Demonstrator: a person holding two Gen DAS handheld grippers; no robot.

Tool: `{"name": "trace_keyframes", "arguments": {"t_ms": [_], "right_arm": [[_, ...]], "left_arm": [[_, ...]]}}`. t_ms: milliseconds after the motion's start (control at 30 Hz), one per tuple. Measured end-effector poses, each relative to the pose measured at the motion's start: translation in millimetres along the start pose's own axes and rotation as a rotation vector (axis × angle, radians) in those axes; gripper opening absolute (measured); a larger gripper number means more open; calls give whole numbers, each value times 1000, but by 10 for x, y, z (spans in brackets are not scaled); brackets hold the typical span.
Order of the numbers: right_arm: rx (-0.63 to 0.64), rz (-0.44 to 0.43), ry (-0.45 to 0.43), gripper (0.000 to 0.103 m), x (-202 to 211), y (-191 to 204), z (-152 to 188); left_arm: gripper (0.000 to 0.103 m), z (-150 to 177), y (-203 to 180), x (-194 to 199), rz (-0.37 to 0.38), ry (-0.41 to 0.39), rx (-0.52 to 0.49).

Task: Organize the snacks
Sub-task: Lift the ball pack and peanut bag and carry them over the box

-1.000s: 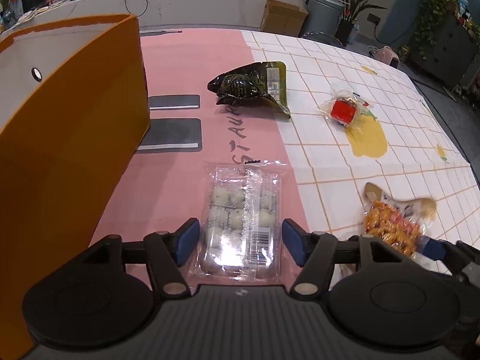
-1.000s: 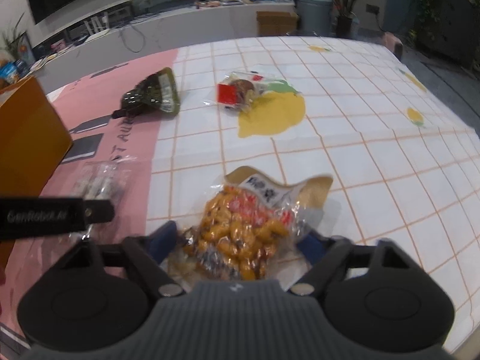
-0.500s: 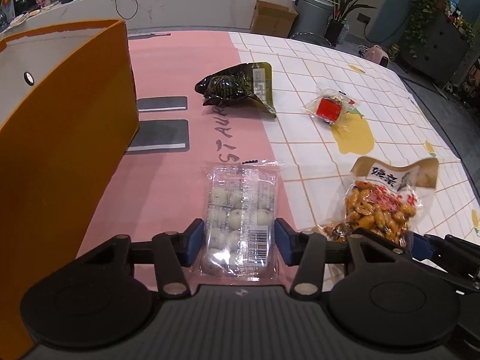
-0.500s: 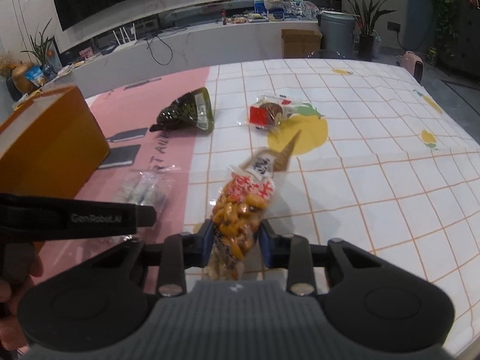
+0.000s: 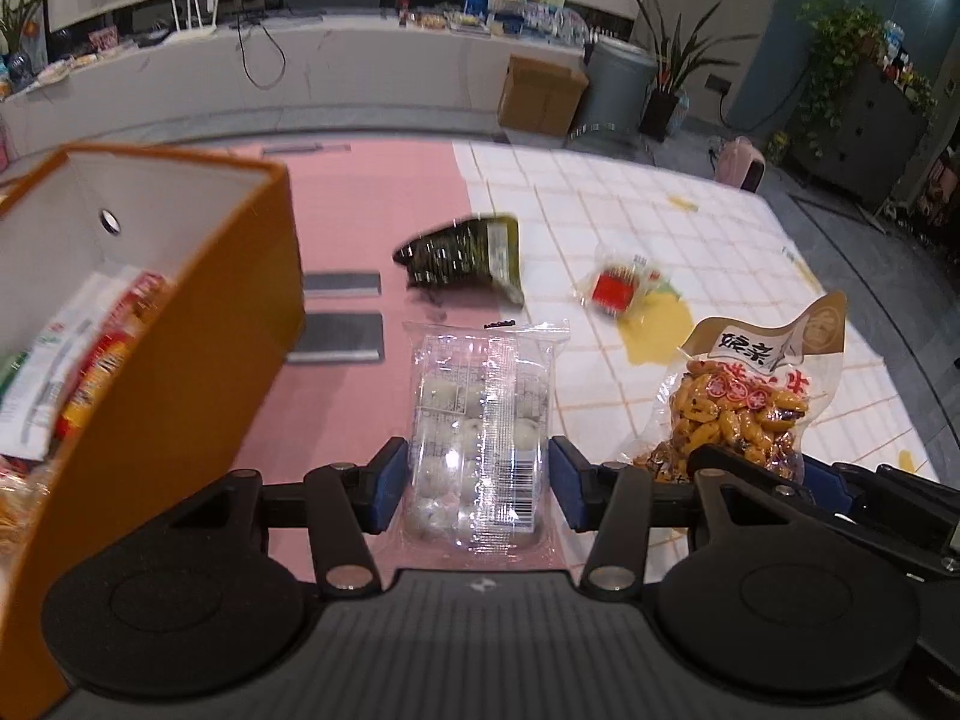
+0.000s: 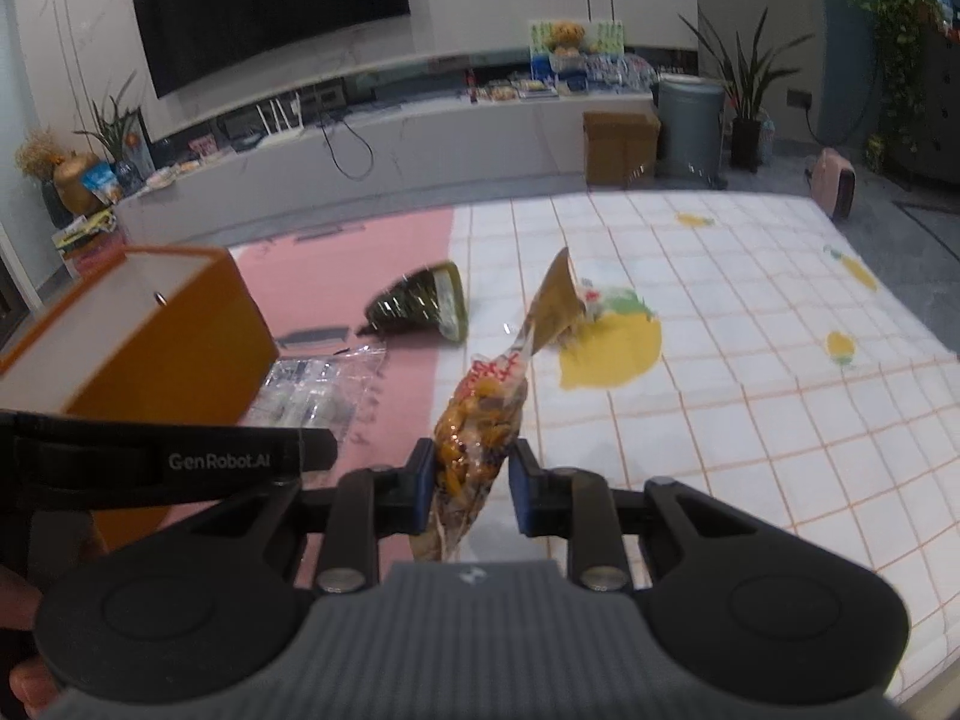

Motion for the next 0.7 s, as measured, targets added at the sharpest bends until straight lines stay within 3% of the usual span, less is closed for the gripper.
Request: {"name": "trace_keyframes", "arguments": {"t_ms": [400,700], "right_arm": [[72,-102,-127,23,509,505,-433],[224,-275,-162,23,558,1387,-827]], "left_arm": [[58,-313,291,780,-47,-145,10],[58,-580,1087,1119,-147,-174,109]]}}
Point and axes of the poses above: each gripper's, at about its wrist camera, not at the fingertips, and x roughly against the way its jaws point, y to its left, z to its underside, the point moved 7 cm from there along -x, roughly the way its jaws point, and after that the axes turned 3 degrees about x, right-handed, at the moved point
